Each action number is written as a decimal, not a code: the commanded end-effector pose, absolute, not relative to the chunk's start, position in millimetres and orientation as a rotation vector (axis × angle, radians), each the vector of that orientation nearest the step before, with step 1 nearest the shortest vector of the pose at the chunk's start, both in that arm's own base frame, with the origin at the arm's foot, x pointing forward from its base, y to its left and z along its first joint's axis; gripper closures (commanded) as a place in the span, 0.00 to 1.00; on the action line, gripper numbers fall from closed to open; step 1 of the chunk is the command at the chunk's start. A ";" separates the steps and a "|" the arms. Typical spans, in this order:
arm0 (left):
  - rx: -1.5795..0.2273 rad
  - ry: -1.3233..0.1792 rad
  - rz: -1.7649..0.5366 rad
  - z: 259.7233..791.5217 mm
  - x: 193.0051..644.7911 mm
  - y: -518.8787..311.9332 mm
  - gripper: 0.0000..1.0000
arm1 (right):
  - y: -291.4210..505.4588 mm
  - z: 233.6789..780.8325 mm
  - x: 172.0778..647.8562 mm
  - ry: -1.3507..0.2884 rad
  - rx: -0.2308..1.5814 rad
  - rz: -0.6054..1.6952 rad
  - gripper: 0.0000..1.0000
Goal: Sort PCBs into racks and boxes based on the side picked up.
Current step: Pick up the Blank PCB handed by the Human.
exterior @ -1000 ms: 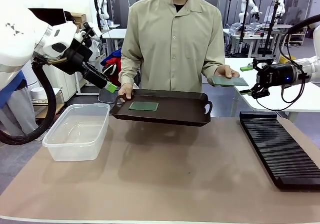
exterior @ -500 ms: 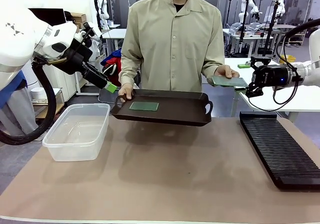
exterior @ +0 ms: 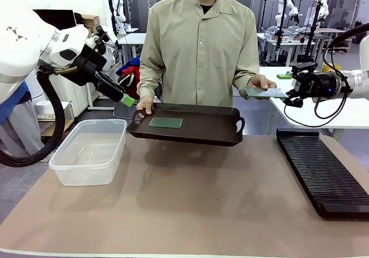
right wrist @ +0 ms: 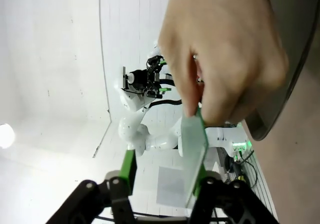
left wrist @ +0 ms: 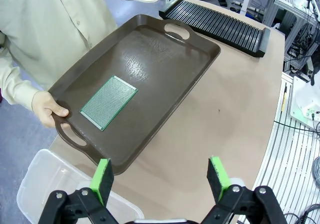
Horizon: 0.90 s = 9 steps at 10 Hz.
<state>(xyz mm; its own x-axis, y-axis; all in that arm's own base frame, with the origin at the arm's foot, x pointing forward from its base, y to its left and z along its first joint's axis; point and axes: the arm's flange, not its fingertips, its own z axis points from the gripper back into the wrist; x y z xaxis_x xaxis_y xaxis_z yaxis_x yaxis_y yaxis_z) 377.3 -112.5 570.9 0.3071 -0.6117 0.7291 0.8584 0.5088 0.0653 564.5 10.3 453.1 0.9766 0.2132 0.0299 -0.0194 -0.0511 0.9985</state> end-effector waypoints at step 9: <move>-0.369 -0.772 -1.008 569.6 377.3 -112.1 0.00 | 5.5 443.5 572.1 0.250 1.552 0.100 1.00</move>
